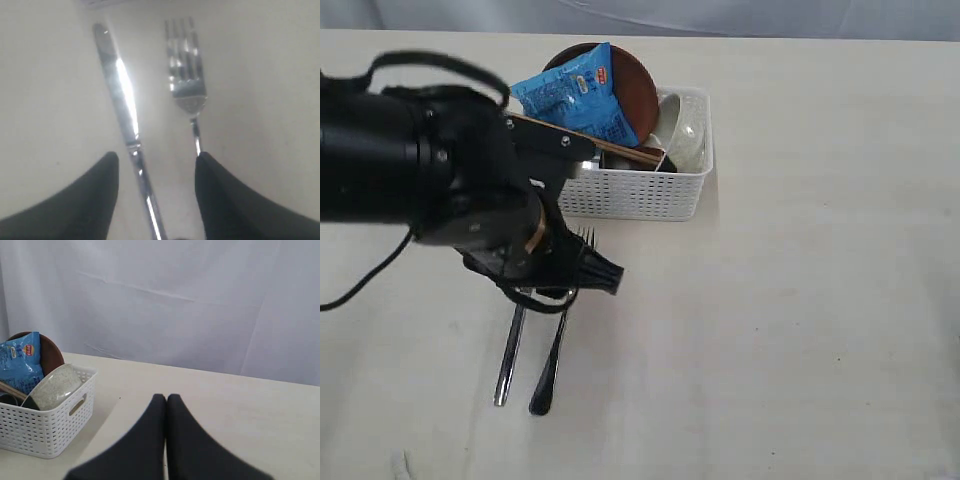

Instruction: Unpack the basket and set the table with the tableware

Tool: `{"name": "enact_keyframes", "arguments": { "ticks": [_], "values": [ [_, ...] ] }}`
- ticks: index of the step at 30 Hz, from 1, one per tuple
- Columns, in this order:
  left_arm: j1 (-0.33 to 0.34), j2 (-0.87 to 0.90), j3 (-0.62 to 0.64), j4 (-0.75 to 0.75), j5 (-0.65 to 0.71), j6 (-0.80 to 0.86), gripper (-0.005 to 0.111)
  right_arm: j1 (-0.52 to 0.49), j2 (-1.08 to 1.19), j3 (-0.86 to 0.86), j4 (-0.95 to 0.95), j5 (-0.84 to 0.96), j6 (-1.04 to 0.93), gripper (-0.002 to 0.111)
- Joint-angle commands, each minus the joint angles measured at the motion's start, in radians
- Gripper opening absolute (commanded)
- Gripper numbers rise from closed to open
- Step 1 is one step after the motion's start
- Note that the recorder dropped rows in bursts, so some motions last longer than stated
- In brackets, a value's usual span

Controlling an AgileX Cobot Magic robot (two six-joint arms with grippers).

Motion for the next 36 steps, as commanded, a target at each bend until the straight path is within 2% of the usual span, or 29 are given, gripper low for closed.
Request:
{"name": "enact_keyframes", "arguments": {
  "ticks": [1, 4, 16, 30, 32, 34, 36],
  "values": [
    [0.065, 0.016, -0.085, -0.233, 0.171, 0.287, 0.045, -0.006, -0.005, 0.001, 0.001, -0.010, -0.002, 0.000],
    [0.075, 0.029, -0.109, -0.324, 0.140, 0.359, 0.045, -0.006, -0.005, 0.001, 0.001, -0.010, -0.002, 0.000],
    [0.069, 0.174, -0.109, -0.397, -0.053, 0.355, 0.045, -0.006, -0.005, 0.001, 0.001, -0.010, -0.002, 0.000],
    [0.067, 0.259, -0.105, -0.296, -0.089, 0.307, 0.045, -0.006, -0.005, 0.001, 0.001, -0.010, -0.002, 0.000],
    [0.067, 0.259, -0.105, -0.289, -0.090, 0.307, 0.040, -0.006, -0.005, 0.001, 0.001, -0.010, -0.002, 0.000],
    [0.067, 0.259, -0.105, -0.289, -0.094, 0.307, 0.026, -0.006, -0.005, 0.001, 0.001, -0.010, -0.002, 0.000],
    [0.067, 0.259, -0.105, -0.289, -0.094, 0.307, 0.007, -0.006, -0.005, 0.001, 0.001, -0.010, -0.002, 0.000]
  ]
}}
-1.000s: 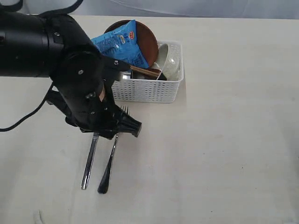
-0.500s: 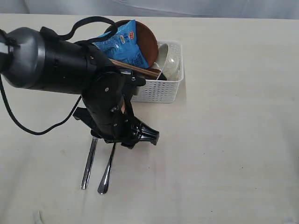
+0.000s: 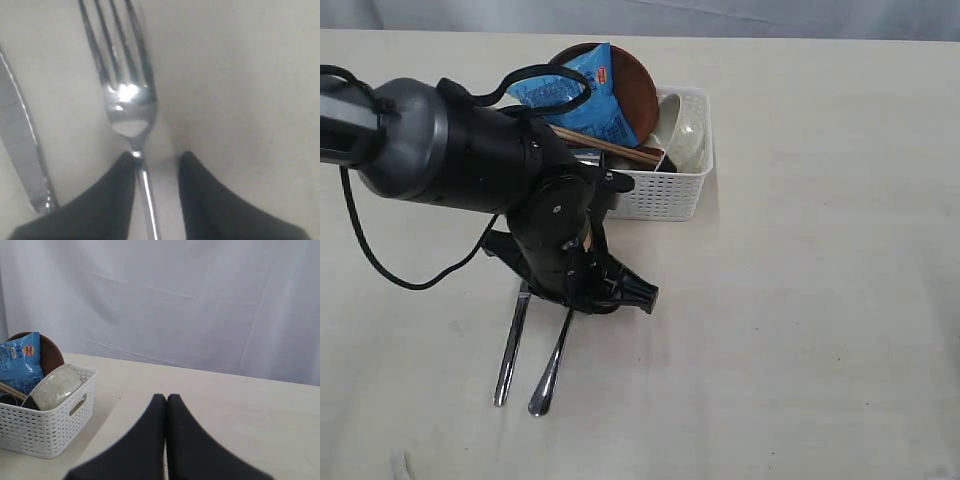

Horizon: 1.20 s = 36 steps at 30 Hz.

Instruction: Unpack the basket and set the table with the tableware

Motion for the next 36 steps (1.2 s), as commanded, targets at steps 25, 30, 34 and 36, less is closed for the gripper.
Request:
{"name": "enact_keyframes", "arguments": {
  "ticks": [25, 30, 34, 36],
  "values": [
    [0.005, -0.090, 0.009, 0.080, 0.106, -0.234, 0.000, -0.006, -0.005, 0.001, 0.001, -0.010, -0.002, 0.000],
    [0.005, -0.090, 0.009, 0.083, 0.113, -0.293, 0.000, -0.006, -0.005, 0.001, 0.001, -0.010, -0.002, 0.000],
    [0.005, -0.090, 0.009, 0.083, 0.117, -0.326, 0.000, -0.006, -0.005, 0.001, 0.001, -0.010, -0.002, 0.000],
    [0.005, -0.090, 0.009, 0.083, 0.119, -0.326, 0.000, -0.006, -0.005, 0.001, 0.001, -0.010, -0.002, 0.000]
  ]
}}
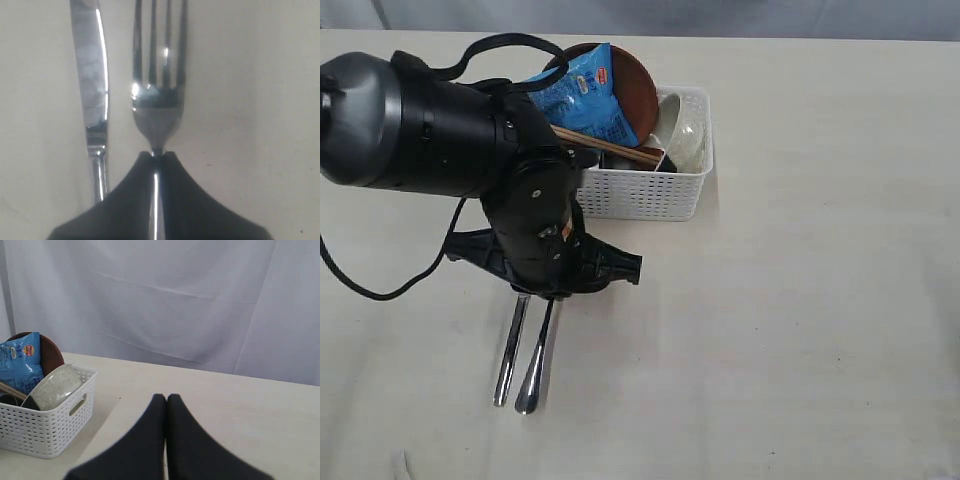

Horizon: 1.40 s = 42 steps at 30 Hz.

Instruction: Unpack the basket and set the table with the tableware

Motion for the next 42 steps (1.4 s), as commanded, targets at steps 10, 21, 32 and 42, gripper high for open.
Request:
{"name": "enact_keyframes", "arguments": {
  "ticks": [10, 21, 32, 42],
  "values": [
    [-0.006, -0.009, 0.003, 0.018, 0.038, -0.039, 0.000, -0.006, -0.005, 0.001, 0.001, -0.010, -0.002, 0.000],
    [-0.011, -0.011, 0.059, 0.032, -0.040, -0.054, 0.000, -0.006, -0.005, 0.001, 0.001, -0.010, -0.002, 0.000],
    [-0.009, 0.019, 0.059, 0.006, -0.097, -0.058, 0.000, -0.006, -0.005, 0.001, 0.001, -0.010, -0.002, 0.000],
    [-0.009, 0.035, 0.059, 0.053, -0.104, -0.049, 0.000, -0.006, -0.005, 0.001, 0.001, -0.010, -0.002, 0.000]
  ]
}}
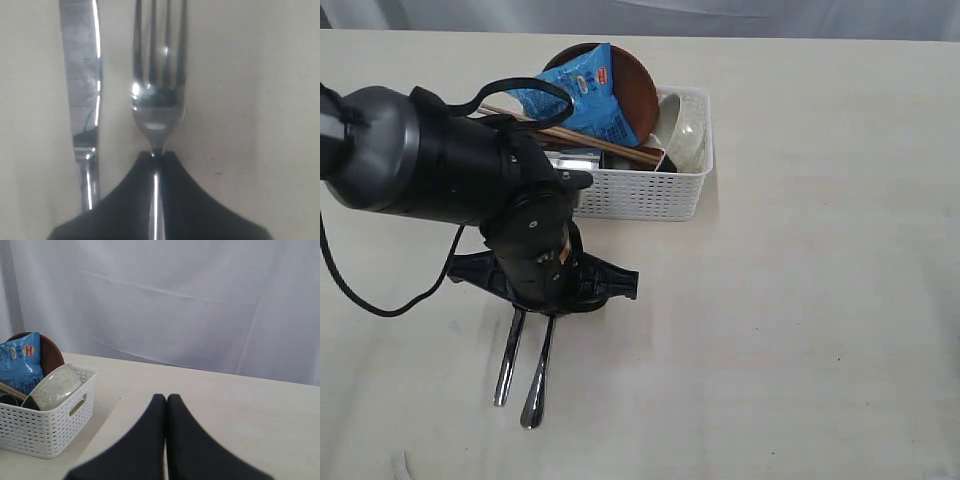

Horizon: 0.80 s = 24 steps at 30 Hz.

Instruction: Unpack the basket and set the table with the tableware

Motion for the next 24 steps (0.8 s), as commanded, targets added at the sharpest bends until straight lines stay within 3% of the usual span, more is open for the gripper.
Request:
{"name": "enact_keyframes", "arguments": {
  "ticks": [1, 24],
  "values": [
    [-0.005, -0.001, 0.002, 0.058, -0.005, -0.011, 0.000, -0.006, -0.005, 0.001, 0.001, -0.010, -0.003, 0.000],
    [0.007, -0.001, 0.002, 0.102, -0.021, -0.103, 0.000, -0.006, -0.005, 0.001, 0.001, -0.010, -0.003, 0.000]
  ]
}}
